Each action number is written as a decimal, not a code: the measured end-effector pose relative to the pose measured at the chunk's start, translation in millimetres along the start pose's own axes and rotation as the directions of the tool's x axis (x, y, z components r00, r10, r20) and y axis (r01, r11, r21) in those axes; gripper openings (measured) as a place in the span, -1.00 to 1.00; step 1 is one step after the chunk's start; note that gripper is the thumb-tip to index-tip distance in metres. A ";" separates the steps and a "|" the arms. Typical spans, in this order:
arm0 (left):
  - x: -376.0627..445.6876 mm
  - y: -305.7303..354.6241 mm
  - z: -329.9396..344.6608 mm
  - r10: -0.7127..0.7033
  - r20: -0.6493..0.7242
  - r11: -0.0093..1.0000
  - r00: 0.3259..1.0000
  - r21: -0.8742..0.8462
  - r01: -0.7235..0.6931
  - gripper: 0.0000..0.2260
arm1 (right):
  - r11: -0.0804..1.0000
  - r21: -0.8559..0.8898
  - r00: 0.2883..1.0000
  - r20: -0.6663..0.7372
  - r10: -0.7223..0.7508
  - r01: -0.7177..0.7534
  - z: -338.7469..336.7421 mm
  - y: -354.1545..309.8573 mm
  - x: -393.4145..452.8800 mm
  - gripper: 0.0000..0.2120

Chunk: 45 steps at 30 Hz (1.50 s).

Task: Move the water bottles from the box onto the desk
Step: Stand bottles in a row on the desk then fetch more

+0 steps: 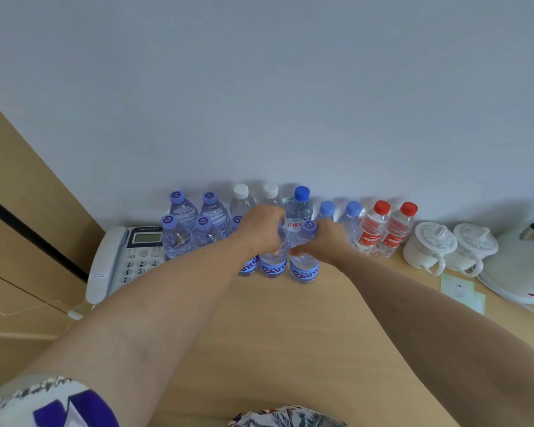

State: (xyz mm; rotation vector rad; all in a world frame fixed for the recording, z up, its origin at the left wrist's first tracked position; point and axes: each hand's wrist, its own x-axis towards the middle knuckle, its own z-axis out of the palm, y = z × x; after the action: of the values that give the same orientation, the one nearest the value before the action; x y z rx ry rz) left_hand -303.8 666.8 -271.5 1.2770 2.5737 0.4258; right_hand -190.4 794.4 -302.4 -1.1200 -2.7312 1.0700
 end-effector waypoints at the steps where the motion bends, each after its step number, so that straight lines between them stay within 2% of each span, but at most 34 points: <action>1: 0.0 0.4 -0.6 0.004 0.006 1.000 1.000 0.003 -0.004 -0.78 | 0.999 0.039 1.000 -0.018 0.006 -0.006 2.6 0.7 -1.3 -0.49; 5: -0.3 0.2 -1.0 0.003 0.017 1.000 1.000 0.012 -0.003 -0.74 | 0.993 0.119 0.998 -0.067 0.014 -0.006 8.2 1.2 -2.0 -0.56; 11: -1.2 0.8 -0.4 0.014 0.026 1.000 1.000 0.023 -0.015 -0.66 | 0.985 0.175 0.995 -0.096 0.014 0.003 12.9 3.4 -2.8 -0.55; 15: -6.5 1.6 1.6 0.019 0.008 0.999 1.000 0.029 -0.019 -0.74 | 0.983 0.183 0.996 -0.088 0.012 0.004 15.5 1.2 -6.1 -0.44; 19: -13.7 4.0 2.6 0.050 -0.028 0.997 0.998 0.056 -0.048 -0.66 | 0.971 0.238 0.997 -0.076 0.027 -0.008 12.0 0.8 -13.0 -0.29; 25: -18.8 14.9 -12.4 0.072 -0.091 0.997 0.993 0.037 -0.069 -0.49 | 0.997 0.076 0.994 -0.105 -0.020 0.028 -8.1 1.4 -25.9 -0.28; 31: -23.8 25.1 -19.7 0.109 -0.135 0.992 0.985 0.081 -0.099 -0.43 | 0.980 -0.186 0.983 -0.150 -0.103 0.074 -32.3 6.2 -54.1 -0.14; 35: -28.9 45.9 -12.1 0.190 -0.126 0.976 0.974 0.135 -0.173 -0.46 | 0.961 -0.277 0.976 -0.212 -0.056 -0.005 -46.1 23.6 -83.8 -0.17; 38: -33.2 72.8 0.3 0.262 -0.074 0.953 0.962 0.178 -0.245 -0.39 | 0.960 -0.262 0.960 -0.280 0.018 -0.094 -56.1 45.1 -113.3 -0.06; 45: -52.8 160.0 28.1 0.437 0.033 0.876 0.899 0.212 -0.433 -0.35 | 0.926 -0.214 0.890 -0.408 0.204 -0.310 -83.4 102.1 -184.6 -0.05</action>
State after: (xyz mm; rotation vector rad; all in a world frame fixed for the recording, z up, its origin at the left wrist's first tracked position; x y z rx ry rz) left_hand -145.7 720.9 -235.8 1.9507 2.3796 0.2355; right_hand 30.9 781.6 -254.3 -1.5765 -2.5103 0.4182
